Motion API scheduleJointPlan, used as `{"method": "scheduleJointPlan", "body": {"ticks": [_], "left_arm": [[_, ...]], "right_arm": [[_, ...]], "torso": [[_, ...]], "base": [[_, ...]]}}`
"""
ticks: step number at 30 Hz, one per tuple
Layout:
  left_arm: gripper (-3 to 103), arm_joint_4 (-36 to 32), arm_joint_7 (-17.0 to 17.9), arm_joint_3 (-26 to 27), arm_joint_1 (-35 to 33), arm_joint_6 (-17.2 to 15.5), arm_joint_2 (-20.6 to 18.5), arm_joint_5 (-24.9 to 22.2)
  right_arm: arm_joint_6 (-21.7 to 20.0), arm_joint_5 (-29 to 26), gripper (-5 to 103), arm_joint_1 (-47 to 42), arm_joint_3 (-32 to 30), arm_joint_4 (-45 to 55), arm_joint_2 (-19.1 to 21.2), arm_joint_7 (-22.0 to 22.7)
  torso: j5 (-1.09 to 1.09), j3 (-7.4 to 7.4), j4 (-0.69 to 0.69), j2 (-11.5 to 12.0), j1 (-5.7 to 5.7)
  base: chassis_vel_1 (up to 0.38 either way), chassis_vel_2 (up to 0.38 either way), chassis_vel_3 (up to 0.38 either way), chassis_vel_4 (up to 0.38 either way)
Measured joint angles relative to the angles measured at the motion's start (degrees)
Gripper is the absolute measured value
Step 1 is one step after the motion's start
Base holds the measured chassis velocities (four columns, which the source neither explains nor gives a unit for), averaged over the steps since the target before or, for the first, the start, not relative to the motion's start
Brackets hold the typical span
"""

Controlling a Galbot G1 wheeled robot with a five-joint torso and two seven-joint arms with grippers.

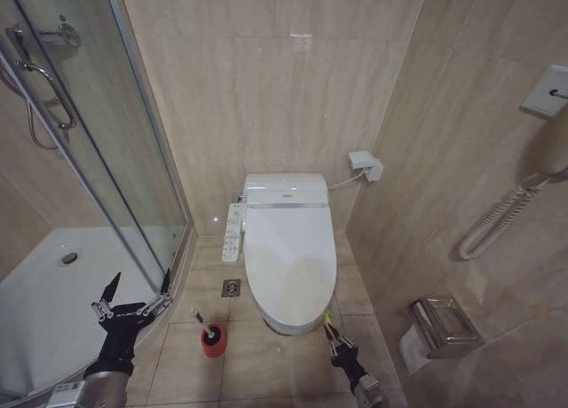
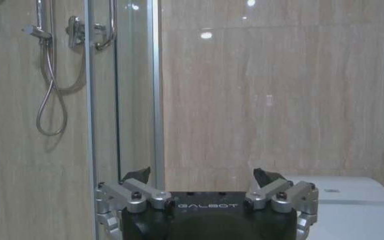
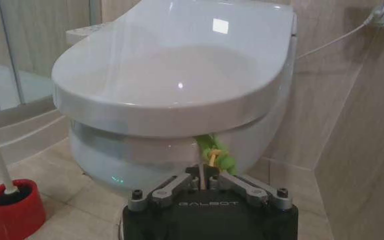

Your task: Open the toilet lid, clean the toilet bowl with a toilet brush, close the toilet lid, and flush.

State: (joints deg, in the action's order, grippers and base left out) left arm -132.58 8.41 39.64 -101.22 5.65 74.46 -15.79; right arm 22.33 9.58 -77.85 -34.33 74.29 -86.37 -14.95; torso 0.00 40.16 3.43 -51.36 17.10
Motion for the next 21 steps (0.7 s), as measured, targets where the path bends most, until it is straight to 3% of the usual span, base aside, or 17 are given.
{"method": "scheduleJointPlan", "body": {"ticks": [6,7,20,21], "left_arm": [[100,0.0,0.0,0.0,0.0,0.0,0.0,0.0],[100,0.0,0.0,0.0,0.0,0.0,0.0,0.0],[100,0.0,0.0,0.0,0.0,0.0,0.0,0.0],[100,0.0,0.0,0.0,0.0,0.0,0.0,0.0]], "right_arm": [[0.2,-0.1,10,0.1,-0.1,-0.1,0.0,0.0],[0.3,-0.1,0,0.1,-0.1,-0.1,0.0,0.0],[0.2,0.5,0,-0.2,0.2,-0.1,0.6,-0.2],[0.2,0.5,18,-0.1,0.1,-0.1,0.7,-0.2]], "torso": [[0.01,0.0,0.0,0.0,0.0],[0.0,0.0,0.0,0.0,0.0],[0.0,0.0,0.0,0.0,0.0],[0.0,0.0,0.0,0.0,0.0]], "base": [[0.0,0.0,0.0,0.0],[0.0,0.0,0.0,0.0],[0.0,0.0,0.0,0.0],[0.0,0.0,0.0,0.0]]}}
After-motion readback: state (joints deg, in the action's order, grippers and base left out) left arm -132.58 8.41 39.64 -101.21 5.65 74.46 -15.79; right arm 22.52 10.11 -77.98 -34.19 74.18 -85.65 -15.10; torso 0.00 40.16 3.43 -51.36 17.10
